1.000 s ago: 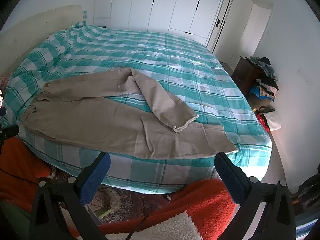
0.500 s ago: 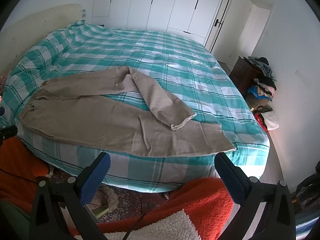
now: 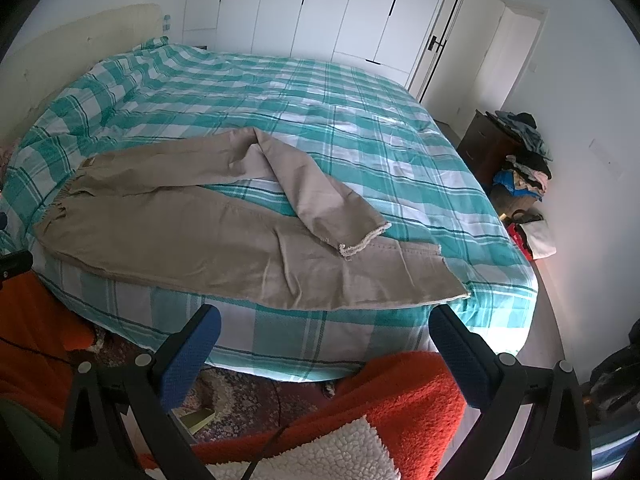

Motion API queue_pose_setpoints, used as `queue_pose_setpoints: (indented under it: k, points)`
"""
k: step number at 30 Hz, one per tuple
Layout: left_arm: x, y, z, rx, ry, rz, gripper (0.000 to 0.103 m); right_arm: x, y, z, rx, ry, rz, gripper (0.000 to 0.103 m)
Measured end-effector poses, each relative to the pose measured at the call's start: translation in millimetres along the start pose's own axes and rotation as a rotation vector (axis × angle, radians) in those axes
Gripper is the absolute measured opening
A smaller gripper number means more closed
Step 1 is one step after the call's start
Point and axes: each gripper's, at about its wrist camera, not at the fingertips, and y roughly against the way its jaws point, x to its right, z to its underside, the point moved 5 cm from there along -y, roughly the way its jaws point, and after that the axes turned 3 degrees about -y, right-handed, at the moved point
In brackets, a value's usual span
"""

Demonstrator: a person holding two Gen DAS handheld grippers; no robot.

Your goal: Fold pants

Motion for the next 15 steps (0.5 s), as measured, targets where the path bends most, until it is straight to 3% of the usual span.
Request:
queue_pose_setpoints:
  k: [8, 15]
  points:
    - [2.4, -3.4, 0.4, -0.016, -0.008, 0.003, 0.102, -1.1, -0.8, -0.3, -0.002, -0.003, -0.001, 0.102]
    - [4.0, -7.1, -1.0, -0.021, -0.010, 0.010, 0.102, -11.3, -0.8, 1.9, 0.021, -0.032, -0.111, 0.102]
